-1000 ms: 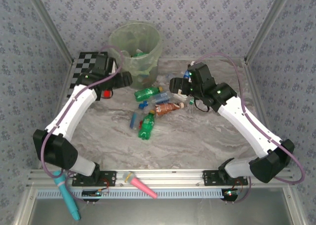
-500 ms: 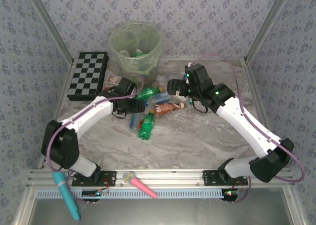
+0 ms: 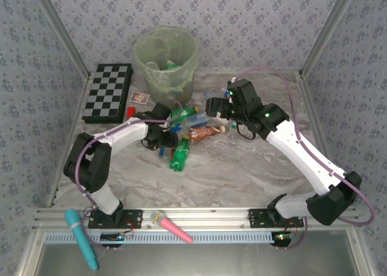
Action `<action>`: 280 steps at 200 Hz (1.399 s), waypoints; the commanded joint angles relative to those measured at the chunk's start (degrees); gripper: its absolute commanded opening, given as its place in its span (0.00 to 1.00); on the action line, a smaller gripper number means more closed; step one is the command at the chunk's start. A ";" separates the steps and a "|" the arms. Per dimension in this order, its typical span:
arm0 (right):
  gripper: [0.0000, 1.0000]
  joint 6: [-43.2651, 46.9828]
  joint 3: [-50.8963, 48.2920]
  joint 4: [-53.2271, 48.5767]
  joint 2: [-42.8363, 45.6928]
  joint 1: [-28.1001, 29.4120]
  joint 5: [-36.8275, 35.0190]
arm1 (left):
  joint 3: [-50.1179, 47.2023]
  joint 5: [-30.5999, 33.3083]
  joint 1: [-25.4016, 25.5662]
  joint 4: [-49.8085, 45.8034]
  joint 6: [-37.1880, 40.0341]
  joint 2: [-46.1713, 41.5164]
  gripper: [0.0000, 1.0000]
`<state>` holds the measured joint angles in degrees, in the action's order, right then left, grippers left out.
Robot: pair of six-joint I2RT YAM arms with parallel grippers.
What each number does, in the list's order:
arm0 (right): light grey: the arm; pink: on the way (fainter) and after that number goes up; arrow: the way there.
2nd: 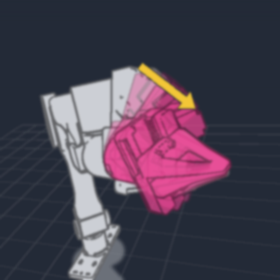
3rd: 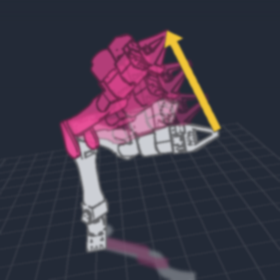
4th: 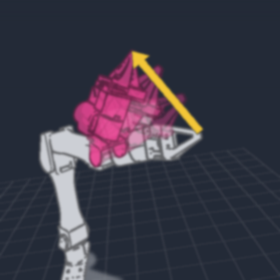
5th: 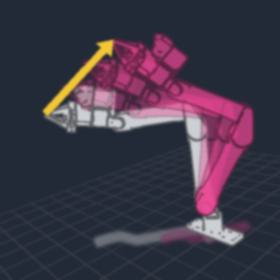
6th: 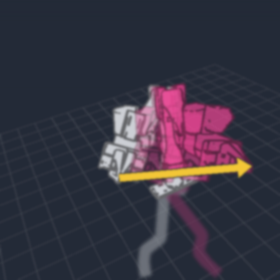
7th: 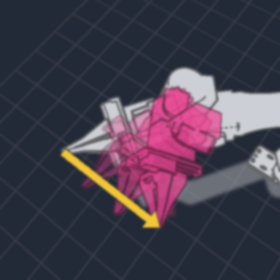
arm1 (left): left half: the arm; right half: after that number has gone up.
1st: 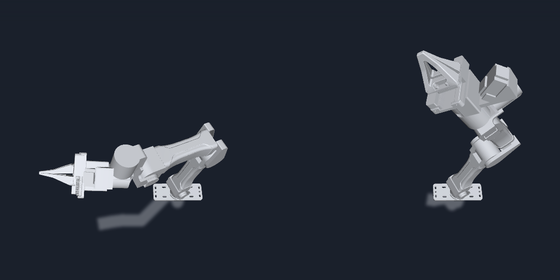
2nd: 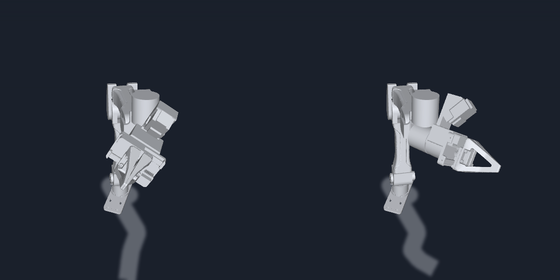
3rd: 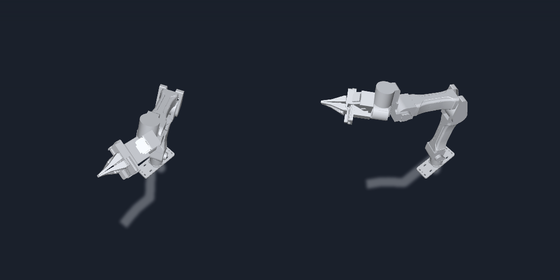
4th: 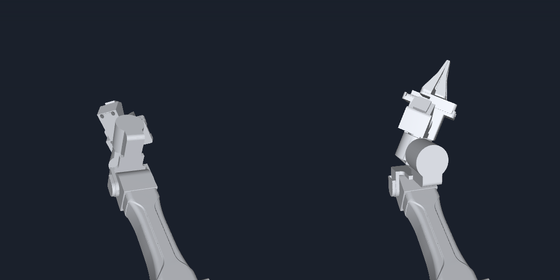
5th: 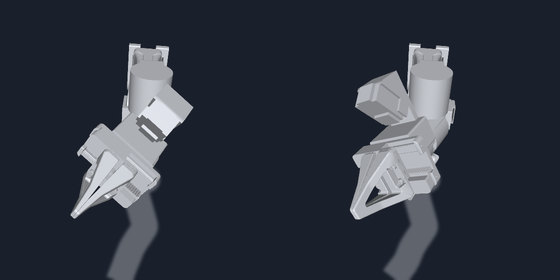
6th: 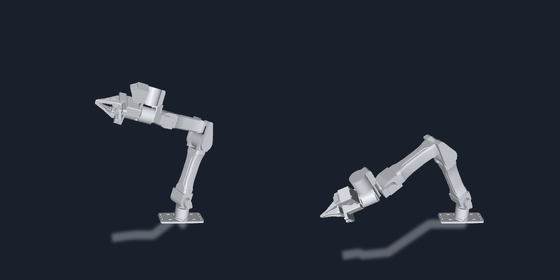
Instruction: Put the plastic bottles in the bin
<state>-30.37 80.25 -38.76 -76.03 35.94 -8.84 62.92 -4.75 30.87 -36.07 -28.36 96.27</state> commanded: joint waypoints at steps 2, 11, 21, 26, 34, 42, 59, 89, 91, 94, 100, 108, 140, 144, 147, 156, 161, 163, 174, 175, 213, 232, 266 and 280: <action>0.99 0.43 -0.55 -0.80 1.26 0.42 -1.53 | -0.27 -0.78 0.22 0.53 1.27 1.70 0.65; 0.99 0.48 -0.46 -0.82 1.23 0.41 -1.53 | -0.41 -0.74 0.24 0.89 1.29 1.98 0.64; 0.99 0.43 -0.61 -0.72 1.23 0.44 -1.55 | -0.56 -0.70 0.28 1.24 1.44 2.32 0.65; 0.99 0.44 -0.62 -0.72 1.22 0.44 -1.45 | -0.60 -0.70 0.24 1.38 1.46 2.55 0.65; 0.99 0.43 -0.57 -0.70 1.17 0.44 -1.44 | -0.61 -0.70 0.24 1.48 1.70 2.90 0.64; 0.99 0.49 -0.61 -0.71 1.08 0.44 -1.33 | -0.52 -0.66 0.24 1.38 2.02 3.30 0.64; 0.99 0.54 -0.44 -0.87 1.00 0.41 -1.26 | -0.10 -0.11 0.24 0.74 2.68 3.25 0.58; 0.99 0.44 -0.62 -0.89 1.20 0.33 -1.44 | 0.78 1.19 -0.11 -0.77 2.96 0.80 0.51; 0.99 0.48 -0.66 -0.83 1.14 0.31 -1.44 | 0.82 1.23 -0.18 -0.98 2.96 0.60 0.51; 0.99 0.46 -0.69 -0.82 1.07 0.34 -1.38 | 1.01 1.30 -0.24 -1.20 2.96 0.28 0.51; 0.99 0.40 -0.72 -0.62 1.06 0.32 -1.28 | 1.27 1.56 -0.28 -1.67 2.96 -0.28 0.51; 0.99 0.40 -0.87 -0.49 0.96 0.28 -1.10 | 1.62 1.89 -0.29 -2.42 2.83 -1.12 0.51; 0.99 0.55 -0.79 0.40 0.45 0.37 -0.17 | 3.39 2.56 -0.39 -6.24 1.95 -5.57 0.49; 0.99 0.57 -0.79 0.56 0.30 0.33 0.00 | 3.76 2.56 -0.40 -6.72 1.91 -6.15 0.49; 0.99 0.54 -0.72 0.61 0.23 0.36 0.11 | 4.11 2.56 -0.39 -7.02 1.90 -6.56 0.48; 0.99 0.68 -0.54 1.00 -0.02 0.32 0.65 | 5.25 2.77 -0.50 -8.27 1.82 -7.82 0.47; 0.99 0.75 -0.29 1.20 -0.21 0.43 0.97 | 6.08 3.01 -0.46 -9.10 1.69 -8.52 0.47; 0.99 0.82 -0.25 1.27 -0.25 0.44 1.12 | 6.39 3.07 -0.51 -9.36 1.65 -8.79 0.47; 0.99 1.16 0.25 1.66 -0.63 0.44 1.77 | 8.49 3.17 -0.71 -10.97 1.55 -10.15 0.47; 0.99 1.18 0.30 1.71 -0.62 0.40 1.83 | 8.69 3.17 -0.72 -11.09 1.55 -10.28 0.47; 0.99 2.52 1.63 4.08 -0.97 0.51 4.71 | 18.81 1.44 -2.92 -14.74 1.38 -13.12 0.47; 0.99 3.30 1.91 6.96 -0.49 0.67 7.13 | 24.58 -0.33 -4.65 -15.25 1.29 -12.87 0.47; 0.99 4.03 1.39 11.22 1.29 0.78 9.18 | 33.79 -2.79 -7.74 -13.47 0.39 -9.99 0.47; 0.99 4.19 1.43 11.99 1.88 0.79 8.96 | 37.22 -5.00 -9.03 -11.46 -0.43 -8.42 0.47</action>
<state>-27.75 80.07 -30.72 -76.44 36.32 -1.43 94.26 -5.63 23.55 -49.12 -27.09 85.34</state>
